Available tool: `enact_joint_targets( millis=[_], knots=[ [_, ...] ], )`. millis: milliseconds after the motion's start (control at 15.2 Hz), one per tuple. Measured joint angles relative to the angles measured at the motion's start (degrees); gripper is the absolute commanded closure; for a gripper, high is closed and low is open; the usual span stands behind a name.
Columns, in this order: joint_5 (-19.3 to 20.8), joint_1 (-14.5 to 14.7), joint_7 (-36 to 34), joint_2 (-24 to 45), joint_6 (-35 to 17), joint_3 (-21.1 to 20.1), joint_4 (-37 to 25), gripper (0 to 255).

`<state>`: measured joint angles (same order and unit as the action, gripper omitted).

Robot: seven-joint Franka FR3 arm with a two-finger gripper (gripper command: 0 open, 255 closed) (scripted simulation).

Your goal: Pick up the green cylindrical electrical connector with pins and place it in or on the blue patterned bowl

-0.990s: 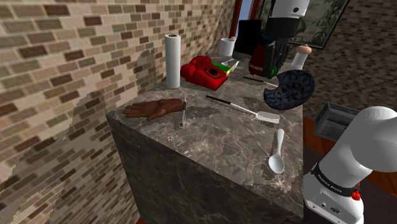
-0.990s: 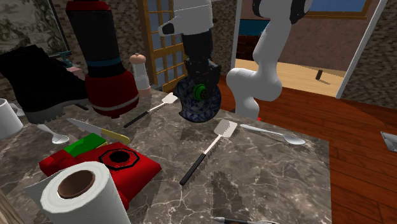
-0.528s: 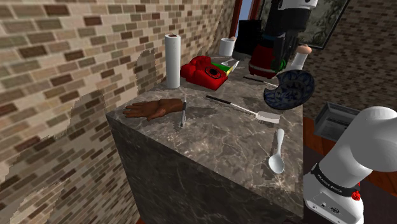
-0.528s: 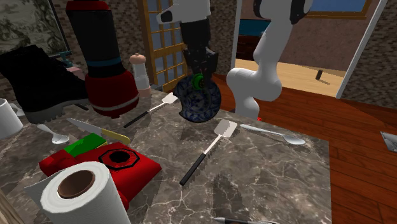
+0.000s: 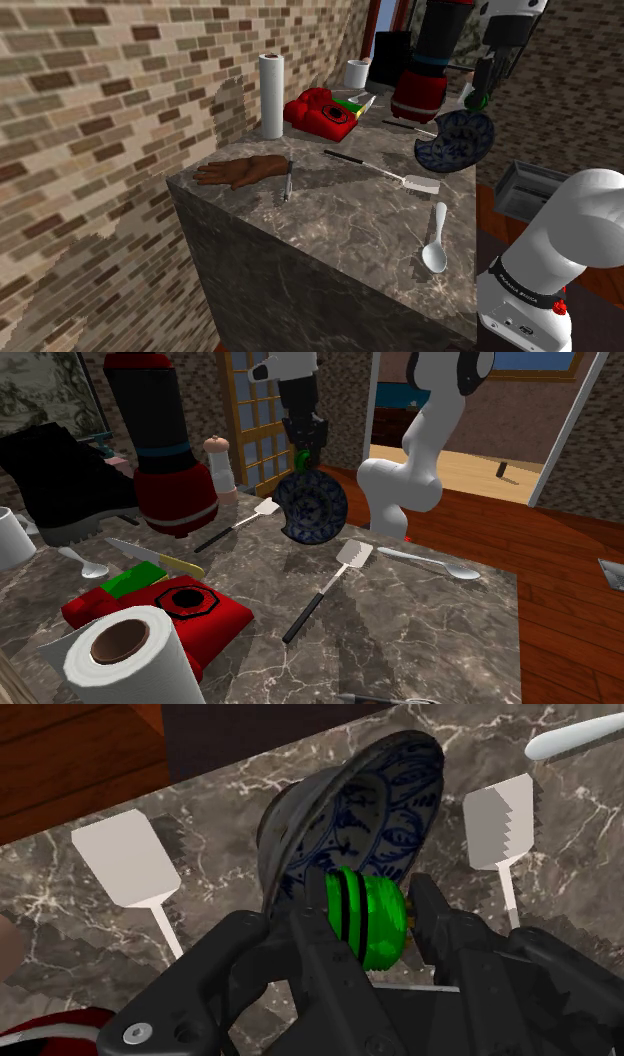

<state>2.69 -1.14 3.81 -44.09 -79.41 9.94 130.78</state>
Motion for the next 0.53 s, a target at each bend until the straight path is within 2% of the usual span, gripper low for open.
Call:
enact_joint_targets(
  millis=[132,528],
  knots=[
    [1.9,-0.8,2.3,-1.2,0.5,2.1,0.6,255],
    [3.0,-1.4,3.1,-2.7,-3.3,3.1,6.0,255]
  ],
)
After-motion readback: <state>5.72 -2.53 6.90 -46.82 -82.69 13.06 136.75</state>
